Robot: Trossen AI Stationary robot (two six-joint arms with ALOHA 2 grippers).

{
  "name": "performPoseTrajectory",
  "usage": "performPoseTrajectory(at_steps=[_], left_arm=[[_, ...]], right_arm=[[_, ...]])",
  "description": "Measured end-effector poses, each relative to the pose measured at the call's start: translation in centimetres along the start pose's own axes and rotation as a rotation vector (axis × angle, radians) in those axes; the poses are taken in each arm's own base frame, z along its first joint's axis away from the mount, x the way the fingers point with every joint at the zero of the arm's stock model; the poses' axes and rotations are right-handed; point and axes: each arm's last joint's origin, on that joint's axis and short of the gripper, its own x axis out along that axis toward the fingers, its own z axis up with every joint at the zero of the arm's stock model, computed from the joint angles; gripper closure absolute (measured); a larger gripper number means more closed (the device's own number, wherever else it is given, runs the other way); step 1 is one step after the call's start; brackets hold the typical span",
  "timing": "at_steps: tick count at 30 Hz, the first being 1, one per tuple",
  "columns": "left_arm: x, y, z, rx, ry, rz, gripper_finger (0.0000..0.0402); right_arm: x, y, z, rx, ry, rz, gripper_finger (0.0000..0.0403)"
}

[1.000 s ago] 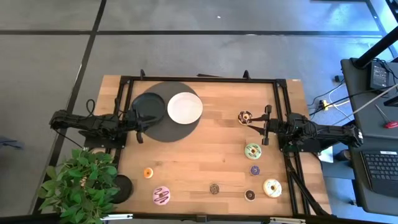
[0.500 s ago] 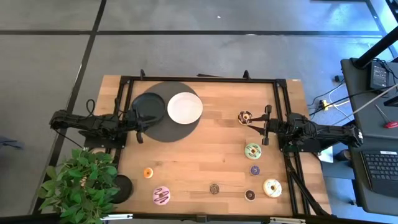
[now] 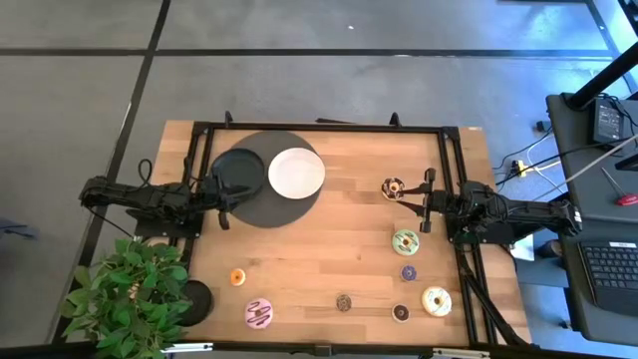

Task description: Pick & Place donuts

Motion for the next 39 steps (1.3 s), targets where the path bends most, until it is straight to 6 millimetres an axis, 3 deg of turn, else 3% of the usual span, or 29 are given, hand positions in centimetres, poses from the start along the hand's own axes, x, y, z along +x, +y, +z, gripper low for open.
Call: performPoseTrajectory(at_steps=[13, 20, 25, 32, 39], left_arm=[[0.0, 0.0, 0.01, 0.0, 0.0, 0.0, 0.0303], [0.0, 0.0, 0.01, 0.0, -0.001, 0.0, 0.03], [0.0, 0.0, 0.01, 0.0, -0.001, 0.001, 0.0303], [0.01, -0.01, 0.04, -0.003, -0.006, 0.0, 0.0301], [0.01, -0.01, 0.08, -0.097, -0.01, -0.001, 0.0302]], right_arm=[[0.0, 0.0, 0.01, 0.011, -0.001, 0.002, 0.0279], [0.0, 0.01, 0.09, 0.258, -0.011, 0.009, 0.0279], [-0.01, -0.1, 0.35, 0.294, -0.037, -0.007, 0.0278], [-0.05, -0.58, 0.44, 0.329, -0.044, -0.159, 0.0233], [0.06, -0.39, 0.02, 0.349, 0.002, -0.133, 0.0201]])
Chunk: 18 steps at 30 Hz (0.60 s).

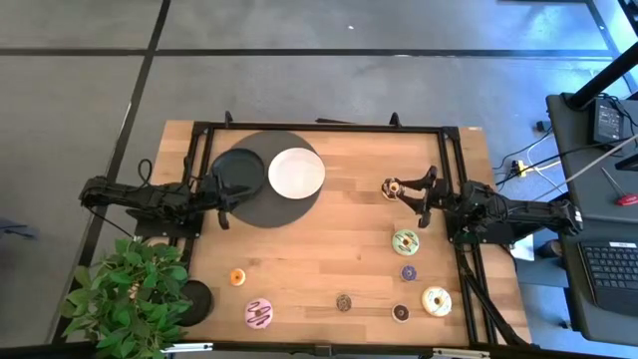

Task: Pick & Place donuts
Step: Put the big black donut on the white plate

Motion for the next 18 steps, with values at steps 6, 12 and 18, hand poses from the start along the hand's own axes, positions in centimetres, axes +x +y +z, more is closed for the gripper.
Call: performPoseTrajectory(at_steps=[6, 12, 18], left_arm=[[0.0, 0.0, 0.0, 0.024, -0.002, 0.0, 0.0302], [0.0, 0.0, 0.1, 0.071, -0.006, 0.01, 0.0304], [0.0, 0.1, 0.1, 0.073, -0.011, 0.034, 0.03]], right_arm=[[0.0, -0.3, 0.9, 0.105, -0.03, -0.111, 0.0197], [0.4, -0.7, 3.8, 0.207, 0.153, -0.353, 0.0196], [2.3, -1.7, 4.7, 0.297, 0.502, -0.597, 0.0196]])
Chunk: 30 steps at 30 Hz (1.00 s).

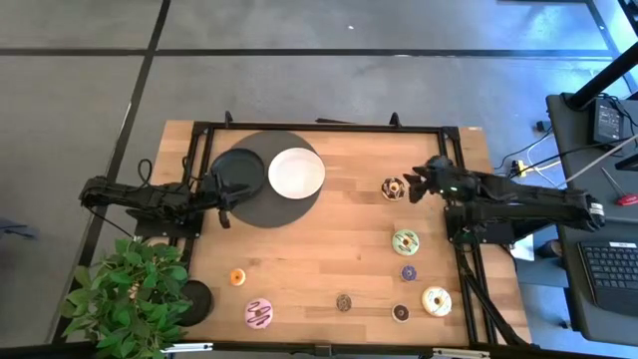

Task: Pick & Place donuts
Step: Put the big black donut on the white plate

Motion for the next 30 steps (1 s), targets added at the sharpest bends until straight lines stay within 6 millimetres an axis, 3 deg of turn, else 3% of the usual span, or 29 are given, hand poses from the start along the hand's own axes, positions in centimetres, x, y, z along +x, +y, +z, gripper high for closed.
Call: performPoseTrajectory(at_steps=[4, 9, 16, 22, 30], left_arm=[[0.0, 0.0, 0.0, 0.001, 0.001, 0.0, 0.03], [0.0, 0.0, 0.0, 0.0, 0.002, 0.0, 0.0301], [0.0, 0.0, 0.0, 0.001, 0.003, -0.001, 0.0303], [0.0, 0.0, 0.0, 0.0, 0.003, -0.003, 0.0302], [0.0, 0.0, 0.0, -0.001, 0.003, -0.002, 0.0302]], right_arm=[[2.3, 0.6, 0.8, -0.031, 0.089, -0.117, 0.0196], [4.9, 1.6, 1.4, -0.048, 0.194, -0.104, 0.0196], [8.0, 1.3, 0.3, -0.101, 0.4, -0.118, 0.0196], [9.4, 0.8, -0.4, -0.113, 0.459, -0.175, 0.0204], [10.3, 0.4, -0.8, -0.113, 0.504, -0.204, 0.0249]])
